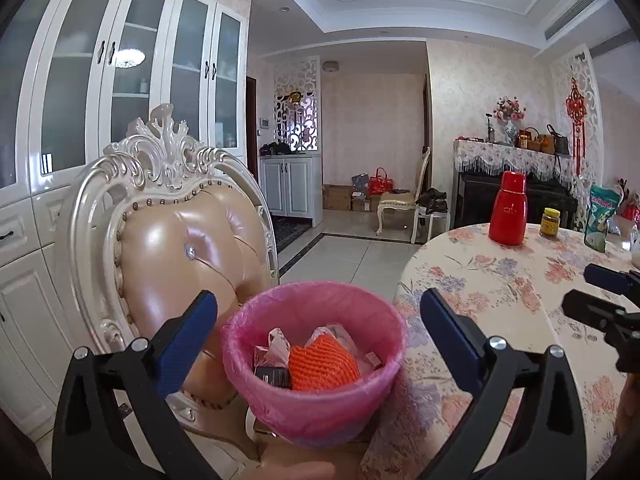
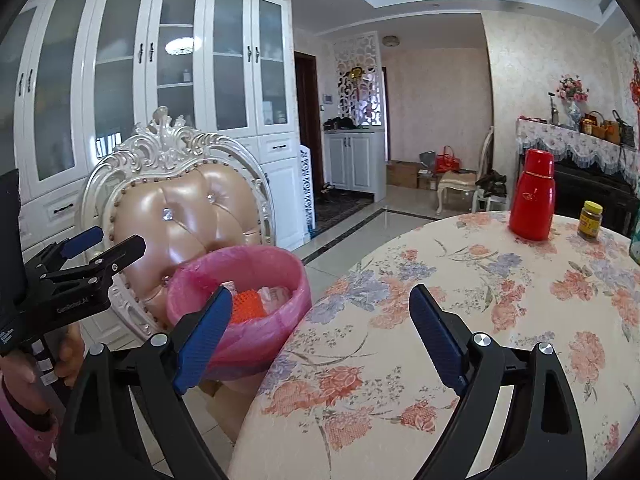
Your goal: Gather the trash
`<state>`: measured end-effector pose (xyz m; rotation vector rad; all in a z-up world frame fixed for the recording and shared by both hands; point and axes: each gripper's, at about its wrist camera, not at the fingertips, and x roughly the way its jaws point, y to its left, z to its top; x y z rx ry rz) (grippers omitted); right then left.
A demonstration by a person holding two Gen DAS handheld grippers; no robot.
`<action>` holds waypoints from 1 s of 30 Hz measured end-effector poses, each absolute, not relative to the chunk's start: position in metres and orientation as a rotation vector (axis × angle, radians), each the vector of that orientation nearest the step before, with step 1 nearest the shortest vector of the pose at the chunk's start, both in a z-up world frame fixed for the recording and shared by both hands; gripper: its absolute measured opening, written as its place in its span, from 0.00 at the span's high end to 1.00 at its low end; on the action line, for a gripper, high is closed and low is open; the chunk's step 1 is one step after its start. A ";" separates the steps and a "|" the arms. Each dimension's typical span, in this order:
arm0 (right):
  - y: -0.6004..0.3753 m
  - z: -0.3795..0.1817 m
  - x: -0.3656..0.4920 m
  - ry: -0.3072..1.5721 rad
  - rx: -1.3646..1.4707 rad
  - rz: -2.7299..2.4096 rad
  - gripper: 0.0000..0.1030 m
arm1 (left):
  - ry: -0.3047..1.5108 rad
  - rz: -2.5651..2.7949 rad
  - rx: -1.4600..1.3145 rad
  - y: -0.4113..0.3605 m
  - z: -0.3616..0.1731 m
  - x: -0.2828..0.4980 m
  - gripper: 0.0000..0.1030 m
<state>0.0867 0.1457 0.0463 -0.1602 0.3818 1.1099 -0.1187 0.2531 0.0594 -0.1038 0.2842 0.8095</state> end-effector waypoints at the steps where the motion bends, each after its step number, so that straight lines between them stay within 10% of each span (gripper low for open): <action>1: 0.147 0.047 0.086 0.383 -0.177 1.115 0.18 | 0.288 0.808 -0.106 0.251 0.060 -0.120 0.04; 30: 0.153 0.044 0.074 0.410 -0.231 1.194 0.18 | 0.360 0.851 -0.140 0.203 0.052 -0.147 0.05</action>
